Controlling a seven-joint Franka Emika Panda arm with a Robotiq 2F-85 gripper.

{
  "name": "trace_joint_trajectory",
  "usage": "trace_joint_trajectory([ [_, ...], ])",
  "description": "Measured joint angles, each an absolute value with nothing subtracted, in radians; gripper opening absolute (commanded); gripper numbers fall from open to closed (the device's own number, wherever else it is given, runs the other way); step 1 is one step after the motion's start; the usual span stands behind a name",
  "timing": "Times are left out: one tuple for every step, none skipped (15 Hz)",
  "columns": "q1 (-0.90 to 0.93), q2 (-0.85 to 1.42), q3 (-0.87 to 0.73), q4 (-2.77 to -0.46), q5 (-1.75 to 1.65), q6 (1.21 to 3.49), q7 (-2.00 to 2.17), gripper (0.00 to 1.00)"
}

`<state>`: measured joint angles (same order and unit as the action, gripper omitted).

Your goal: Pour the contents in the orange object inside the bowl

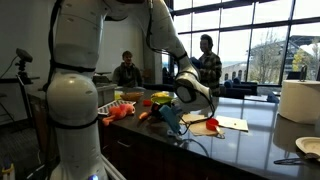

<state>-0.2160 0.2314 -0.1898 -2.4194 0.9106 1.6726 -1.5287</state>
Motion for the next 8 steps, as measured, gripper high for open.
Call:
trace_joint_trajectory([
  [-0.216,0.231,-0.190,-2.419,0.911,1.673,-1.529,0.01],
  [-0.216,0.231,-0.189,-2.419,0.911,1.673,-1.529,0.01],
  [-0.216,0.231,-0.189,-2.419,0.911,1.673,-1.530,0.01],
  [-0.215,0.230,-0.188,-2.419,0.911,1.673,-1.530,0.01],
  [-0.215,0.228,-0.187,-2.419,0.911,1.671,-1.530,0.01],
  [-0.215,0.225,-0.187,-2.419,0.911,1.668,-1.530,0.01],
  [-0.215,0.220,-0.187,-2.419,0.911,1.667,-1.529,0.01],
  [-0.215,0.213,-0.187,-2.419,0.911,1.667,-1.529,0.01],
])
